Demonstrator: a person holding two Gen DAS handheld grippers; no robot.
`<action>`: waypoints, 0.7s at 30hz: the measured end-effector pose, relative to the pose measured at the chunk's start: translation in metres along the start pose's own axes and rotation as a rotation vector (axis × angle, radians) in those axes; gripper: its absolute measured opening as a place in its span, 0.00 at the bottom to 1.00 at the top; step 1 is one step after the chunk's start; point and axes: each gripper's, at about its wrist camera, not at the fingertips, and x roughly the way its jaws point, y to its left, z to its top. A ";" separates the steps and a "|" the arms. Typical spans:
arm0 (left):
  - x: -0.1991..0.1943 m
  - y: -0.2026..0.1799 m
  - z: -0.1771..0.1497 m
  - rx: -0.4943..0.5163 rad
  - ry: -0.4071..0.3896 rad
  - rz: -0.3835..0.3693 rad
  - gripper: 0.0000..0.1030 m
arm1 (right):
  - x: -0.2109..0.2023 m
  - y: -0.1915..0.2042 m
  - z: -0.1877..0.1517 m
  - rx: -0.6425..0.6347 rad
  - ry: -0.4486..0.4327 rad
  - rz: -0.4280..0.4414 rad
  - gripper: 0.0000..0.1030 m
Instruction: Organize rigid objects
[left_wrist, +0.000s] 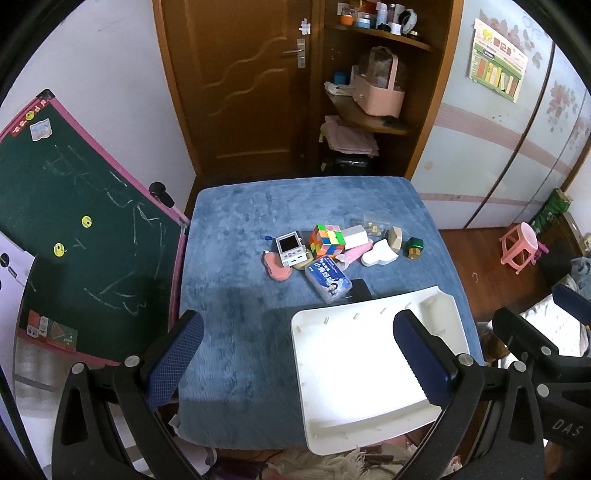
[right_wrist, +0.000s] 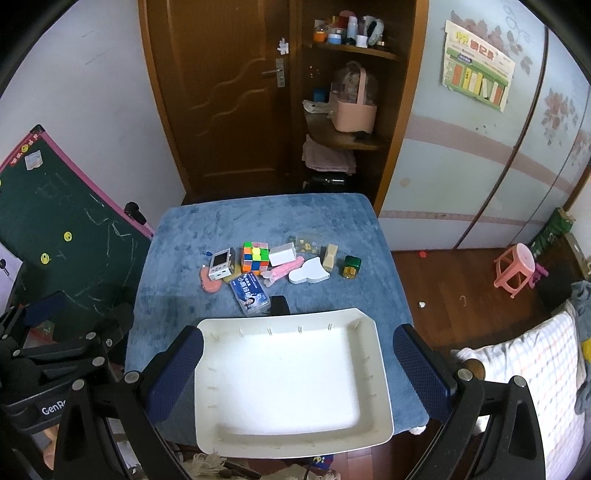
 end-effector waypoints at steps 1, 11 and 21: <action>0.001 0.001 0.000 0.003 -0.001 -0.003 0.99 | 0.000 0.001 0.000 0.003 0.001 -0.001 1.00; 0.002 0.002 0.000 0.011 -0.001 -0.008 0.99 | -0.001 0.004 -0.001 0.011 -0.002 -0.013 1.00; 0.004 0.010 0.008 0.036 -0.043 -0.002 0.99 | -0.002 0.006 0.000 0.028 -0.019 -0.020 1.00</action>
